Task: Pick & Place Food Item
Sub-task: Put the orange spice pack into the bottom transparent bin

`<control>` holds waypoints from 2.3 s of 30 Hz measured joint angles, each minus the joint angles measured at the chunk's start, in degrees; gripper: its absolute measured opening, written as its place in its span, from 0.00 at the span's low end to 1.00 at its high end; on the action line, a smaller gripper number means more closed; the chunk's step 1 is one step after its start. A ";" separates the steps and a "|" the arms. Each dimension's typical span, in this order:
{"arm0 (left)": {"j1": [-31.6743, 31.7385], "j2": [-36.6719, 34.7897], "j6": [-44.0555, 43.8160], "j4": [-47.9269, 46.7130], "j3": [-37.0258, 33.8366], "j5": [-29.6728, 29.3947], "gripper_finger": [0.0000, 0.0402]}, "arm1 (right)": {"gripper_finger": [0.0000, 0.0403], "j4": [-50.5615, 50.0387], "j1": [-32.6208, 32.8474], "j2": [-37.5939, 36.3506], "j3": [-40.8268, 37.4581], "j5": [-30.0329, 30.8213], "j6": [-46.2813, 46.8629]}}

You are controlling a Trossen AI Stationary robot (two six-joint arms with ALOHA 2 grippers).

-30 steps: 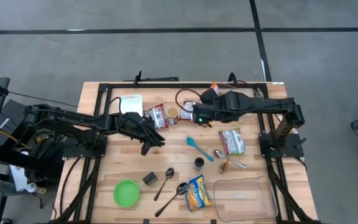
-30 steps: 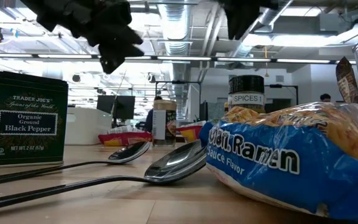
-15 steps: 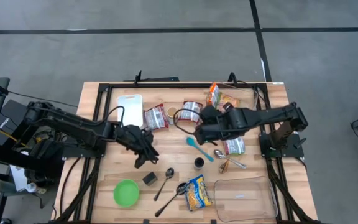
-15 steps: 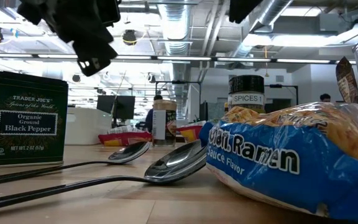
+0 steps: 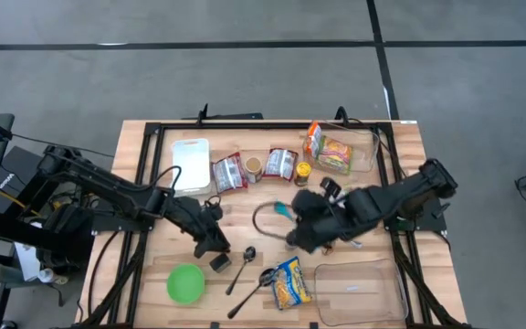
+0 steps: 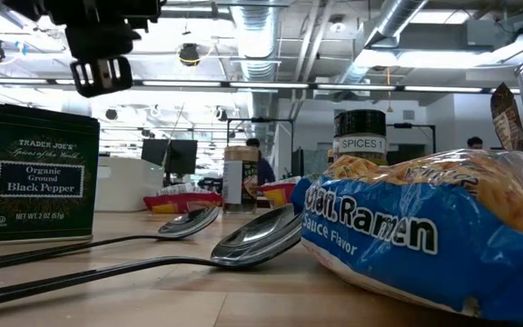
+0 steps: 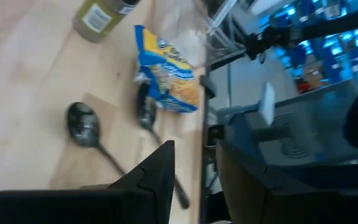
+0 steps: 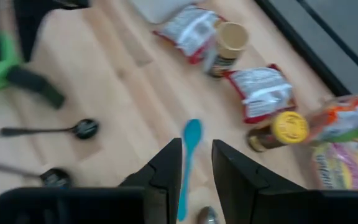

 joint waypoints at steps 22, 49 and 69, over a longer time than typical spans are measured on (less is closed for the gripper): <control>-3.10 0.00 3.03 6.01 0.00 -14.42 0.28 | 0.20 -6.54 6.56 0.02 0.00 -3.13 29.67; -3.12 0.00 12.34 5.52 0.02 -14.42 0.28 | 0.15 -11.36 3.08 0.11 -9.06 -25.14 78.07; -3.12 0.00 12.34 5.36 0.00 -14.46 0.28 | 0.15 -6.69 2.68 0.22 -17.88 -30.10 81.05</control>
